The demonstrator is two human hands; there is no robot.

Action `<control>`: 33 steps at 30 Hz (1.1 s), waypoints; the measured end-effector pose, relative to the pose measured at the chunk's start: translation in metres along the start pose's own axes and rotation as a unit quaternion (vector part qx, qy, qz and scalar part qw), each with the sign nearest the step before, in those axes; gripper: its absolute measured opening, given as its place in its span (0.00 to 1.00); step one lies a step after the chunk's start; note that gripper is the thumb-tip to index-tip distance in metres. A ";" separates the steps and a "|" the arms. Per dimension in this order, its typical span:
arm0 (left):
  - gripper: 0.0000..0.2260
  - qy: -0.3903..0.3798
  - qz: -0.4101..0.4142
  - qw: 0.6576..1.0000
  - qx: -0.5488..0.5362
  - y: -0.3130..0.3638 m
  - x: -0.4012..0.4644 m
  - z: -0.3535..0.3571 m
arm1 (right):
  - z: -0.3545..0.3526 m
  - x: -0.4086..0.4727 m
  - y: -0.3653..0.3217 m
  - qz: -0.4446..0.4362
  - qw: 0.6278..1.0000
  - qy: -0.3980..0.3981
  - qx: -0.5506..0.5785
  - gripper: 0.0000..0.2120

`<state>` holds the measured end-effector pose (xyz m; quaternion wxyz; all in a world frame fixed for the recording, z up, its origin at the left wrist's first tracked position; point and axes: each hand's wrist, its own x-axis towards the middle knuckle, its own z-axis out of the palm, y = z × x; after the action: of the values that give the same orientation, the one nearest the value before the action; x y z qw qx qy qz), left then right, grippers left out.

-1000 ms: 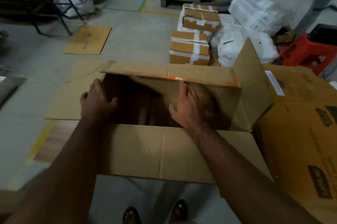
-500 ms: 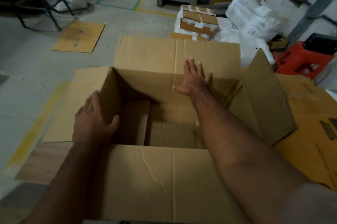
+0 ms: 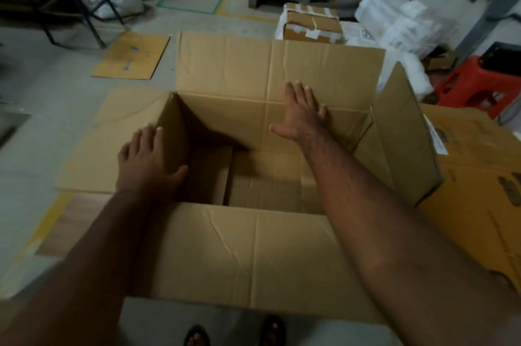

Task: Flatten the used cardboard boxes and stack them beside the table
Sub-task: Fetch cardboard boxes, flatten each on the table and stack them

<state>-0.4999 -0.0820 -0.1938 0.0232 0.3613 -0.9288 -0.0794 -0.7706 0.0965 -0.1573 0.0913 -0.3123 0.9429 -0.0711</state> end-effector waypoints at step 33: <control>0.49 0.182 -0.003 0.965 -0.187 0.009 -0.137 -0.047 | -0.001 -0.285 0.053 0.290 0.857 0.309 0.293 0.65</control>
<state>-0.3999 0.0105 -0.1446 0.2588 0.3615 -0.8765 -0.1846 -0.5768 0.3106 -0.1302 -0.1015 0.0544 0.9061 -0.4071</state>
